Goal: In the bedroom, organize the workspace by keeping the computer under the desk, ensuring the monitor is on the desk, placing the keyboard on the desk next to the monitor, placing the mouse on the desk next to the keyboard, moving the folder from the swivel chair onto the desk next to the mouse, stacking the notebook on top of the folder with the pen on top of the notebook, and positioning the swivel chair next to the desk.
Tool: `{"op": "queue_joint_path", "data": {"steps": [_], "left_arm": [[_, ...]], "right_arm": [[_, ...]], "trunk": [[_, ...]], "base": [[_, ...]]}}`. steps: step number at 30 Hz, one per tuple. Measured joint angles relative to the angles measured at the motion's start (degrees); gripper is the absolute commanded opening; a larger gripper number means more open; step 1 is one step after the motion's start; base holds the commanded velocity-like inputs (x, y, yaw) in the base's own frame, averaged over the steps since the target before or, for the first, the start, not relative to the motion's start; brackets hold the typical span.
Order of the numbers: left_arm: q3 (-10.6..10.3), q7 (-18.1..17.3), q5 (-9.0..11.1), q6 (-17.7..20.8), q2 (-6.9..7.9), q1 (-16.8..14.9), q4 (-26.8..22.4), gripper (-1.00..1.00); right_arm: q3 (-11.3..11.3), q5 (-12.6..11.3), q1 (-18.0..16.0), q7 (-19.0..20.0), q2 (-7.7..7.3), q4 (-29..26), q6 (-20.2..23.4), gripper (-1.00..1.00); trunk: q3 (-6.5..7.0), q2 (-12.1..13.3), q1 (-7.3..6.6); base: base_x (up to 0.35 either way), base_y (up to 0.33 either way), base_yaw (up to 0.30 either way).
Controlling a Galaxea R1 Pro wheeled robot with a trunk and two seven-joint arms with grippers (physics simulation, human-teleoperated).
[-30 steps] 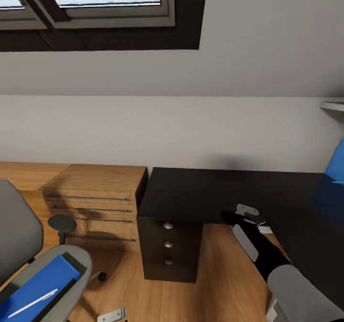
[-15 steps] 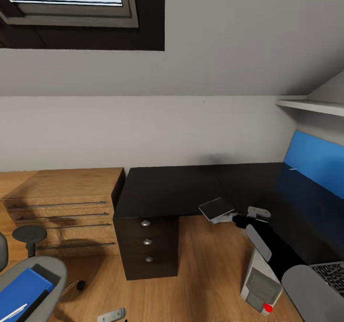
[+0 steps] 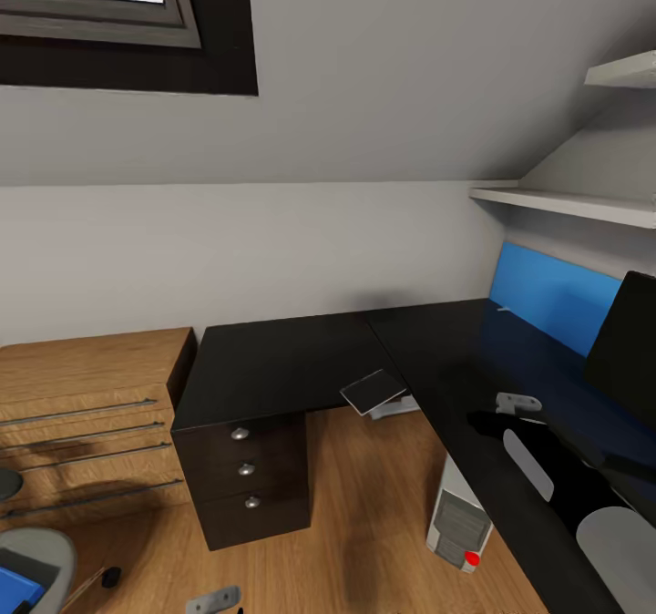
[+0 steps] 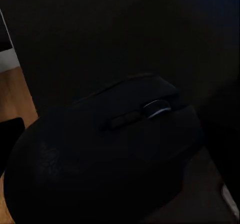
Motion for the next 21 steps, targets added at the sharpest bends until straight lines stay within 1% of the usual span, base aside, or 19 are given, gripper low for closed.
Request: {"op": "queue_joint_path", "data": {"steps": [2,5,18,21], "left_arm": [[0.0,0.0,0.0,-0.1,0.02,0.0,-0.1,1.0],[0.0,0.0,-0.1,-0.2,0.03,0.0,-0.2,1.0],[0.1,0.1,0.0,-0.2,0.03,0.0,-0.3,1.0],[0.2,0.1,0.0,-0.2,0.03,0.0,-0.3,1.0]], "right_arm": [[0.0,1.2,0.0,0.0,0.1,-0.1,-0.1,-1.0],[0.0,2.0,0.0,0.0,0.28,-0.2,-0.2,-1.0],[-0.2,2.1,0.0,-0.1,0.44,-0.3,0.0,-1.0],[-0.2,2.1,0.0,-0.2,0.44,-0.3,0.0,-1.0]], "trunk": [[0.0,0.0,0.0],[0.0,0.0,0.0],[0.0,0.0,0.0],[0.0,0.0,-0.01]], "base": [[0.0,0.0,-0.064],[0.0,0.0,-0.025],[0.0,0.0,-0.002],[0.071,-0.047,0.0]]}}
